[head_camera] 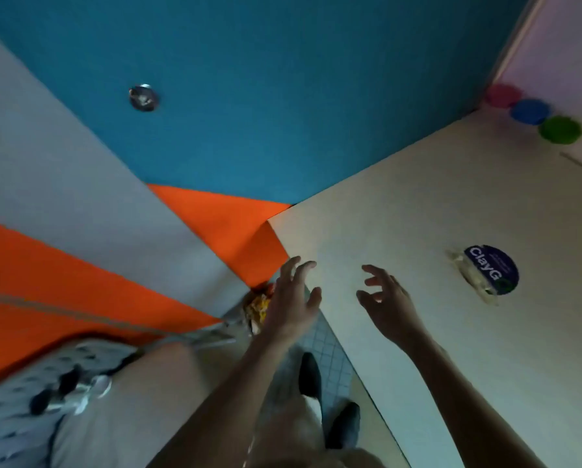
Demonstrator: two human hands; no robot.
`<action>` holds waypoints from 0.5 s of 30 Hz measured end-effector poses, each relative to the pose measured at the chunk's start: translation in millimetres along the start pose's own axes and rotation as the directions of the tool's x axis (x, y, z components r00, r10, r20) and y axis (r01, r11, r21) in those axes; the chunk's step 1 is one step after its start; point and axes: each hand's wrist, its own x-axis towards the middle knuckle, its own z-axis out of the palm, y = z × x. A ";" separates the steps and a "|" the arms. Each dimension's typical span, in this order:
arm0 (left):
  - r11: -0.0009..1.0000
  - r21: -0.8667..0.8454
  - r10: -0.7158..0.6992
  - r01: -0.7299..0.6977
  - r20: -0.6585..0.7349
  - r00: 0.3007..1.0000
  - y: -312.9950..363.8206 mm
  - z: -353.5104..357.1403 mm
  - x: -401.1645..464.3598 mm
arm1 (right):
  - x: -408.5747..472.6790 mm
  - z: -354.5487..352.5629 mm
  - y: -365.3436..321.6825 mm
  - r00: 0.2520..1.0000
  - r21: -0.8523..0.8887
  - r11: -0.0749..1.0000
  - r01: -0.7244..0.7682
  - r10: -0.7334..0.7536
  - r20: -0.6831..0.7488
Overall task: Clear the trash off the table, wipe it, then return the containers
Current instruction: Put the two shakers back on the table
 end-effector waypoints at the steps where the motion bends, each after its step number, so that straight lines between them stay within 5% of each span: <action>1: 1.000 0.006 -0.017 0.017 -0.015 1.000 -8.9 -1.2 -5.8 | 1.0 4.2 -4.3 1.000 0.001 1.000 0.002 -0.002 0.023; 6: 0.957 -0.028 -0.290 0.289 -0.116 0.950 -84.6 -35.3 -66.0 | 9.9 79.9 -53.1 0.962 -0.069 0.995 0.078 -0.057 0.265; 10: 0.863 -0.125 -0.505 0.490 -0.173 0.846 -156.5 -58.8 -120.5 | 18.7 165.1 -97.7 0.900 -0.114 0.982 0.150 -0.088 0.427; 15: 0.648 -0.297 -0.760 0.701 -0.207 0.616 -239.4 -96.3 -181.4 | 17.0 280.1 -165.8 0.775 -0.161 0.949 0.271 -0.117 0.621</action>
